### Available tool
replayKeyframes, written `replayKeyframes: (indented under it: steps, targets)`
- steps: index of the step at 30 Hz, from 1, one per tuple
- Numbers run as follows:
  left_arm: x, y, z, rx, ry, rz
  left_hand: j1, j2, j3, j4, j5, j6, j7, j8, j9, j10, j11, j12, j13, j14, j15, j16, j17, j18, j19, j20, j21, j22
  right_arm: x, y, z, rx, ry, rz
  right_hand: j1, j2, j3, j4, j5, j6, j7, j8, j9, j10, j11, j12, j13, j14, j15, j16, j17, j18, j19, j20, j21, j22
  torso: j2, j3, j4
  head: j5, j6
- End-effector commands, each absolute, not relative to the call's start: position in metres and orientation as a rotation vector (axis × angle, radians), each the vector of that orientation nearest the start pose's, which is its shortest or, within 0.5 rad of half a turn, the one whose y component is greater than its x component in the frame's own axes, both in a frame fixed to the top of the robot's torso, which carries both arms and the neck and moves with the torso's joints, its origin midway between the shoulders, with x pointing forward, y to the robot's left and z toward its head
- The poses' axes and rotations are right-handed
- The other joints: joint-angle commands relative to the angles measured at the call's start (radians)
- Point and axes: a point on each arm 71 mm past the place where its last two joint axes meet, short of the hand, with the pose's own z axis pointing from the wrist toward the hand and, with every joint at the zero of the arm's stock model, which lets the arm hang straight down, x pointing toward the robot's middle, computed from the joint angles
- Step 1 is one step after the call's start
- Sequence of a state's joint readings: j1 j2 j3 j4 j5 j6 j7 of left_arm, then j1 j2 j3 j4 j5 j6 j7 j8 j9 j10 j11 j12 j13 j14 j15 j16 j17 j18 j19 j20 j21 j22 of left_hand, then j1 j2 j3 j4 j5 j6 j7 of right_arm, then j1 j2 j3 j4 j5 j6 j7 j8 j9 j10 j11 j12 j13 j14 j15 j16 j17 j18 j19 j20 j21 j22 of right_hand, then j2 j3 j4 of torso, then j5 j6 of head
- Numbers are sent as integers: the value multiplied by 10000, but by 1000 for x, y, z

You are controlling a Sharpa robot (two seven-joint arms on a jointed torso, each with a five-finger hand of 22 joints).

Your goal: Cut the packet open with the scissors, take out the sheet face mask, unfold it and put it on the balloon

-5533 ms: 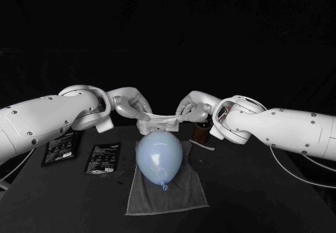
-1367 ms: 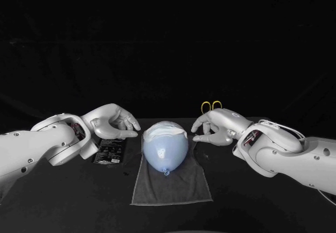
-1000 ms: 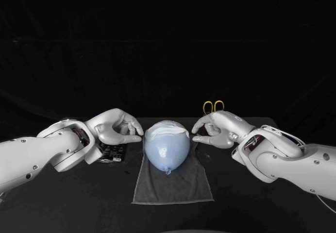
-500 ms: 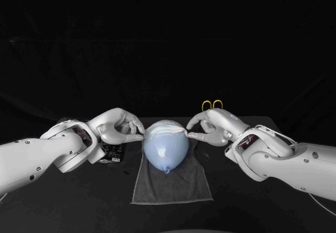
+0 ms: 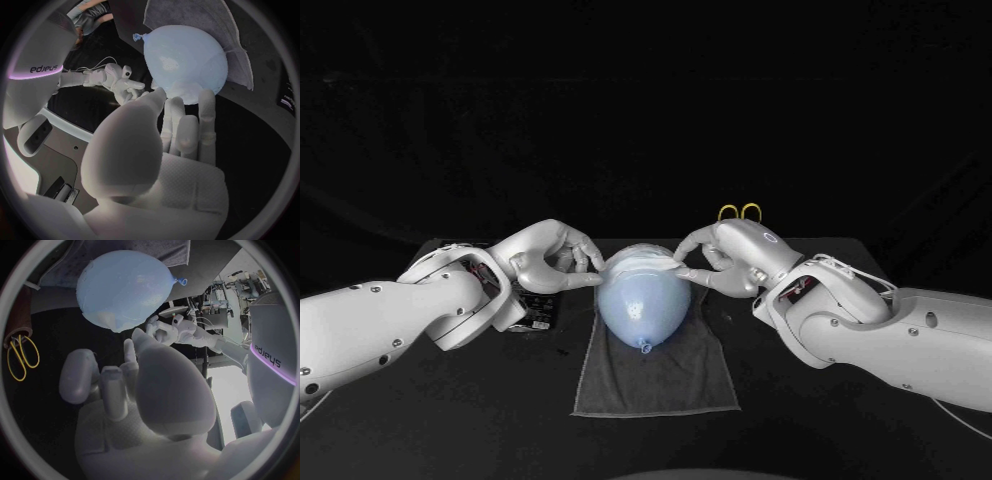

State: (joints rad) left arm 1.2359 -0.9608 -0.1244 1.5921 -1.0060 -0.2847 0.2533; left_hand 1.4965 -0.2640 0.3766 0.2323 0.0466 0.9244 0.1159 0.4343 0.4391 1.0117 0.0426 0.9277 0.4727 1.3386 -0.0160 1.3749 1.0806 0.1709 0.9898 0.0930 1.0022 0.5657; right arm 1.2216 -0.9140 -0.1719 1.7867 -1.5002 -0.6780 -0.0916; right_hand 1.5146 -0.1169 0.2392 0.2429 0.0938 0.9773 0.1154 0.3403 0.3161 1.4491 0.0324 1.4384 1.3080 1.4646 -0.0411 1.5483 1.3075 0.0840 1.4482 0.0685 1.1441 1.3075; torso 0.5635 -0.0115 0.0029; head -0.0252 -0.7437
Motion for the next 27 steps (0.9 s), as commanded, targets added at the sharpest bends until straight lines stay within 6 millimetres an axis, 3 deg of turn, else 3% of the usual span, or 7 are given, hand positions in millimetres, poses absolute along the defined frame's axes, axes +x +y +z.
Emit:
replayKeyframes:
  steps: [1, 5, 14, 27]
  targets:
    - [458, 224, -185, 196, 16370, -10575, -197, -93, -91, 126, 23, -33, -62, -27, -58, -30, -51, 65, 32, 34, -29, 11, -75, 128, -64, -58, 49, 25, 412, -160, -173, -2056, 13652, 8511, 109, 16, 73, 6, -44, 17, -5, -30, -12, 67, 14, 61, 808, 934, 60, 56, 1955, -77, 97, -7, 32, 1458, 1, -12, 8, 51, -23]
    - [456, 220, -189, 843, 15986, -10408, -362, -244, -352, 253, 20, -75, -50, -67, -110, -113, -31, 83, 74, -102, -12, -80, -250, 117, -157, -55, 52, 41, 411, -154, -172, -2209, 13633, 8618, 117, 19, 97, -5, -55, 31, -7, -33, -16, 98, 12, 97, 862, 934, 59, 57, 1957, -79, 100, -7, 44, 1464, -3, -13, 20, 71, -45]
    - [456, 216, -196, 1411, 15560, -10093, -389, -245, -772, 335, 20, -69, -39, -45, -139, -179, -9, 123, 133, -162, 11, -108, -274, 116, -250, -37, 61, 59, 411, -149, -172, -2325, 13763, 8631, 99, -8, 132, -17, -105, 35, 0, -56, -32, 111, 17, 118, 895, 938, 60, 64, 1980, -77, 97, -6, 37, 1471, -7, -9, -2, 128, -67]
    - [457, 214, -201, 1492, 15572, -9975, -77, 153, -800, 515, 25, 40, -94, -88, -272, -40, -78, 140, 159, 146, -47, 148, 297, 127, -238, -61, 172, 122, 422, -142, -169, -1816, 14311, 8570, -188, 43, 202, 141, -148, 24, 29, -136, -84, 119, 47, 140, 949, 949, 88, 81, 2039, -81, 98, 13, 51, 1499, -11, -3, -4, 154, -83]
